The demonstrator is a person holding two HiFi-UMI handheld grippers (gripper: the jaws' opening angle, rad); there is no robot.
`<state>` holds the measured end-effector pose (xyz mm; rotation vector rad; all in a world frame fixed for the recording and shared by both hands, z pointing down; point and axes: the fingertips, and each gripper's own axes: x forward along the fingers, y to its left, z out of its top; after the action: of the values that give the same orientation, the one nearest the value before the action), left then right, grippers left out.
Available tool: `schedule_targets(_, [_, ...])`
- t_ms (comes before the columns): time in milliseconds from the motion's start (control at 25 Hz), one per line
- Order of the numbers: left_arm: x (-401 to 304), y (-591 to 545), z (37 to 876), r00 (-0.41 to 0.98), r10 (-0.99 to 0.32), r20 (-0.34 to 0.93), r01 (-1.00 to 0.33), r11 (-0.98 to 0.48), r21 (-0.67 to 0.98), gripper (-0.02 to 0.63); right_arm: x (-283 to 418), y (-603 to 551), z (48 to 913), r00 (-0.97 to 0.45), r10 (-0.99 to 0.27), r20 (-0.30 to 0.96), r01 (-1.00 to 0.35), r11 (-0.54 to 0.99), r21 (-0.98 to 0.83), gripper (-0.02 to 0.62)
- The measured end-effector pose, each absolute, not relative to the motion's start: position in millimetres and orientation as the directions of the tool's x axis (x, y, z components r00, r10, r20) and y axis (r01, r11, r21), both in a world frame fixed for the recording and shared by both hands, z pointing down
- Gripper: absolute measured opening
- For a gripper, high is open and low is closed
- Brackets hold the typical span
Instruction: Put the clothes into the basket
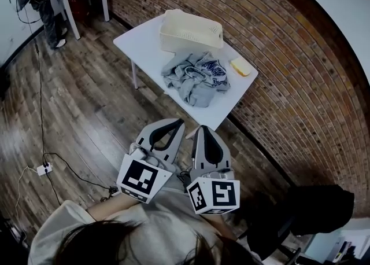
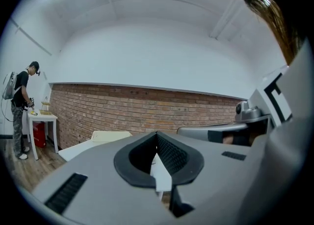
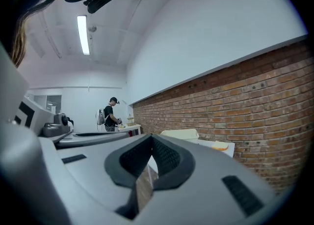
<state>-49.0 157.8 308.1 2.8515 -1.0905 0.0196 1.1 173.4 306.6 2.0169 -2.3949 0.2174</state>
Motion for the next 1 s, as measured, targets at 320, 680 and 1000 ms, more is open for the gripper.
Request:
schedule_targets(320, [-24.2,103.0,319.5,0.739,-0.67,0.065,-0.673,-0.733,0.094,0.008,26.9,119.5,321.4,-0.183,-0.975,0.13,-0.98,0.169,-0.11,0.006])
schedule_targets(680, [-3.0,39.5,332.7,0.719,-0.69,0.087,-0.695,-0.712,0.099,0.008,52.9,53.2,336.0,-0.2,-0.967,0.161,-0.975,0.18,-0.128,0.006])
schedule_targets(1000, [14.1,-6.0,330.3,0.686,-0.721,0.1,-0.728,-0.679,0.095,0.008,76.7,8.6,337.5,-0.229,-0.957,0.176,-0.969,0.207,-0.136,0.006])
